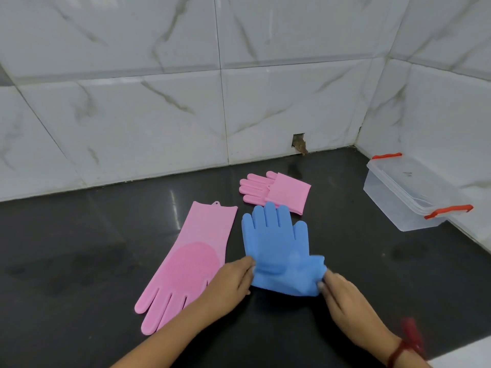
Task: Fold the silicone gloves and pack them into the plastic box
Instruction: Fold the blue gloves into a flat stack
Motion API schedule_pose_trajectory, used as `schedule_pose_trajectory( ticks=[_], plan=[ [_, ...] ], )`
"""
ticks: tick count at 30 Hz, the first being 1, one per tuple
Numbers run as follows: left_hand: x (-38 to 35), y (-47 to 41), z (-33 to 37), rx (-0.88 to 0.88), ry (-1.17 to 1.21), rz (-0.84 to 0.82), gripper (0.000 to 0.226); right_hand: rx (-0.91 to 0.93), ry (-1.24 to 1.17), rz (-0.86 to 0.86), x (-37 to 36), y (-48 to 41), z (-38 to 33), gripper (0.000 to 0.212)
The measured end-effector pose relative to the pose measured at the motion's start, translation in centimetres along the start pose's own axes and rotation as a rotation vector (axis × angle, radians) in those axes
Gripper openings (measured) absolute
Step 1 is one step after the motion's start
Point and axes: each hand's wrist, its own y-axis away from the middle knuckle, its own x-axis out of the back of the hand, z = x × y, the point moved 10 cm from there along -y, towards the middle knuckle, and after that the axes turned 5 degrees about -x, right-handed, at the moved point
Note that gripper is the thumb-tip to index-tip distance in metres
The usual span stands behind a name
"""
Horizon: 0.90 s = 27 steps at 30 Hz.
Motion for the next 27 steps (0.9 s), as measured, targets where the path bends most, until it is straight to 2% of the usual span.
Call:
schedule_pose_trajectory(
  ticks=[3, 6, 11, 14, 17, 19, 21, 23, 25, 26, 27],
  plan=[
    [0.2, -0.6, -1.6, 0.197, 0.091, 0.041, 0.032, -0.247, -0.116, -0.045, -0.4, -2.5, 1.5, 0.027],
    [0.3, -0.9, -2.3, 0.300, 0.076, 0.075, 0.032, -0.354, -0.012, -0.091, -0.9, -4.1, 1.9, 0.029],
    [0.2, 1.0, -1.9, 0.286, 0.053, 0.116, 0.051, -0.347, 0.049, -0.103, -1.2, -4.1, 1.9, 0.027],
    [0.2, 1.6, -1.8, 0.278, -0.071, 0.103, 0.048, -0.325, 0.126, -0.060, -1.0, -3.9, 1.5, 0.026],
    [1.1, 1.7, -2.0, 0.330, -0.225, 0.154, 0.044, -0.301, 0.197, 0.088, 0.5, -3.5, 0.3, 0.014],
    [2.6, 1.9, -1.3, 0.332, -0.348, 0.247, 0.037, -0.210, 0.239, 0.237, 2.2, -3.3, -1.3, 0.033],
    [4.3, 1.9, 1.4, 0.166, -0.435, 0.385, 0.024, -0.006, 0.252, 0.353, 3.4, -3.2, -3.7, 0.041],
    [3.7, 1.8, 5.7, -0.188, -0.488, 0.429, 0.012, 0.221, 0.254, 0.382, 3.3, -2.7, -6.1, 0.035],
    [0.7, 1.8, 8.6, -0.471, -0.516, 0.291, 0.014, 0.365, 0.262, 0.284, 1.7, -2.4, -7.5, 0.029],
    [-0.9, 1.6, 8.8, -0.518, -0.524, 0.194, 0.022, 0.403, 0.276, 0.208, 0.5, -2.5, -7.6, 0.030],
    [-2.1, 1.0, 8.1, -0.491, -0.534, 0.096, 0.032, 0.412, 0.287, 0.121, -0.8, -2.9, -7.3, 0.034]
  ],
)
